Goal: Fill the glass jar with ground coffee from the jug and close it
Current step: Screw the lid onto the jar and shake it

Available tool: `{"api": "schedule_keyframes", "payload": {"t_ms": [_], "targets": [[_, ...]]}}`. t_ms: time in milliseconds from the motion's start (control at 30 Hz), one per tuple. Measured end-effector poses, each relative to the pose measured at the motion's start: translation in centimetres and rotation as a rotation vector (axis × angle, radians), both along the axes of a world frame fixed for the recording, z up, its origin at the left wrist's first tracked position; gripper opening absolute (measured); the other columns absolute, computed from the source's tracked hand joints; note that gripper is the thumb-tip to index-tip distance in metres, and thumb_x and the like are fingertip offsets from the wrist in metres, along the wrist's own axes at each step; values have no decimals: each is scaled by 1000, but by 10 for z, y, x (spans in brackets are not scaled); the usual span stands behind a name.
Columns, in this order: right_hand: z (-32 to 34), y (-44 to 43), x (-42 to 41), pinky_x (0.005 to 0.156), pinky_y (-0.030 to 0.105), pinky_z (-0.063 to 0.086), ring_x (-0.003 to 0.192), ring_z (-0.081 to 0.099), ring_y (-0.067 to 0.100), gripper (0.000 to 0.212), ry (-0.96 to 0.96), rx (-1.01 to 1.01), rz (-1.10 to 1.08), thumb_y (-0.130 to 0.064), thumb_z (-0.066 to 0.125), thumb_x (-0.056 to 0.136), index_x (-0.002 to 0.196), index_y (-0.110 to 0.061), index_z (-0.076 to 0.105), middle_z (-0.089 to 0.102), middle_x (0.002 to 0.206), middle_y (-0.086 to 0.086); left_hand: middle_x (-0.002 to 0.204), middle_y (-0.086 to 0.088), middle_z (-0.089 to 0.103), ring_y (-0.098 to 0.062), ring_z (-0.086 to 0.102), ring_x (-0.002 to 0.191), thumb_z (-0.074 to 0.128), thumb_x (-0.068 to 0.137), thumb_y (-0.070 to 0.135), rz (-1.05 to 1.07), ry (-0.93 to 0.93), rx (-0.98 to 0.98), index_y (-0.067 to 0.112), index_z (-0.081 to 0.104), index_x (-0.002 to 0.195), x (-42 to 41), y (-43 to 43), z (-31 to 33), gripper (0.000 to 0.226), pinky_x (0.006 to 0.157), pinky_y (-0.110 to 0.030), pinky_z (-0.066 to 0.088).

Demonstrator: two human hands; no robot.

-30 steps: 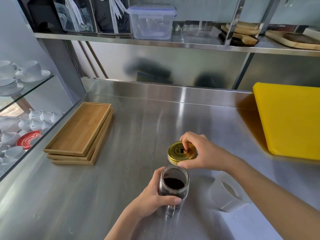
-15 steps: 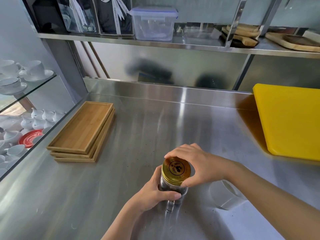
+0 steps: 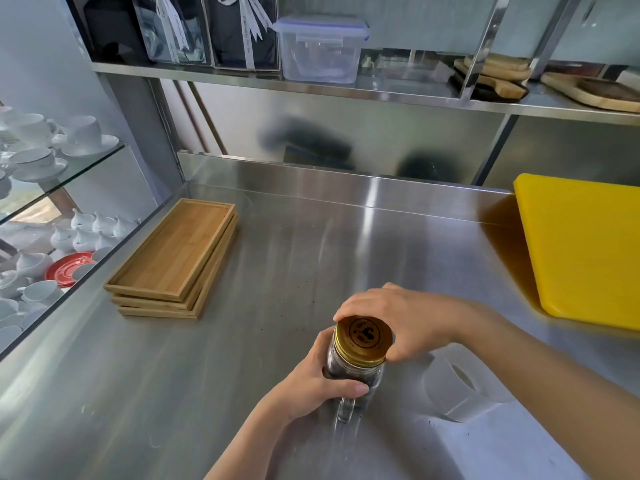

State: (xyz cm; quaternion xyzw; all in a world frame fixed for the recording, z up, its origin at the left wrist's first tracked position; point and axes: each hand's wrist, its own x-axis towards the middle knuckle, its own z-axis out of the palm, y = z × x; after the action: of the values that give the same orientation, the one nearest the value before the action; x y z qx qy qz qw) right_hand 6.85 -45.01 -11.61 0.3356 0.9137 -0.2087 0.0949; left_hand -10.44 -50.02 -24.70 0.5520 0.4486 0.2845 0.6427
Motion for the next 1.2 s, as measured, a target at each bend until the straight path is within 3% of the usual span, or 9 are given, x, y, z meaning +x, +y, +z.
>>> {"api": "schedule_keyframes", "payload": {"t_ms": [300,433,633,700,767,833,900,1033,1200], "targets": [[-4,-4,-10,94,29,34,114,44,13,69,-70,49,37,-19,73,70,130,-30,39,48,129,-9,127,1,55,-6,56,115,82,56,26,5,-15,7,30,32,131,1,0,0,91,94,-20,45],[0,-8,-14,81,31,44,90,53,16,65,-165,161,-42,-55,73,65,114,-25,43,56,106,-6,118,3,57,6,60,99,80,63,15,1,-32,-7,25,33,128,1,-1,3,81,83,-12,47],[-1,-19,-26,54,30,34,55,49,20,77,-265,477,-131,-87,31,67,72,-13,54,44,55,-3,120,3,55,-1,60,102,77,70,7,-19,-46,-11,33,34,122,1,-1,4,72,80,-10,48],[-1,-17,-25,56,31,36,58,52,22,79,-241,506,-164,-87,28,67,72,-14,57,51,59,-2,118,6,54,3,59,100,74,75,3,-18,-47,-16,35,33,120,1,-1,4,69,78,-7,46],[1,-12,-21,65,33,38,77,57,23,73,-210,430,-186,-85,35,69,98,-21,57,61,84,-1,119,4,55,7,60,97,76,72,3,-15,-51,-8,33,34,121,1,-1,4,71,79,-8,47],[4,-7,-15,82,34,42,106,50,17,68,-209,182,-143,-72,54,72,129,-37,40,51,117,-5,120,0,56,9,61,96,77,67,7,5,-54,3,29,34,124,1,-2,4,74,81,-9,47],[7,-6,-11,92,33,42,116,41,11,73,-176,26,-47,-49,69,74,135,-45,29,40,129,-8,124,-1,55,8,59,101,78,66,9,13,-61,20,28,33,128,2,-2,3,79,84,-9,45],[1,-10,-10,88,35,48,113,42,13,69,-152,29,11,-28,70,76,132,-44,33,41,127,-7,128,-2,54,-4,56,113,82,59,23,11,-60,37,35,35,126,1,-1,0,84,90,-17,45],[-2,-19,-20,65,33,43,79,56,21,62,-235,264,-120,-72,54,71,105,-21,46,57,92,-2,121,0,57,-4,59,108,82,60,20,-1,-65,11,31,35,124,1,0,-1,80,87,-18,47]]}}
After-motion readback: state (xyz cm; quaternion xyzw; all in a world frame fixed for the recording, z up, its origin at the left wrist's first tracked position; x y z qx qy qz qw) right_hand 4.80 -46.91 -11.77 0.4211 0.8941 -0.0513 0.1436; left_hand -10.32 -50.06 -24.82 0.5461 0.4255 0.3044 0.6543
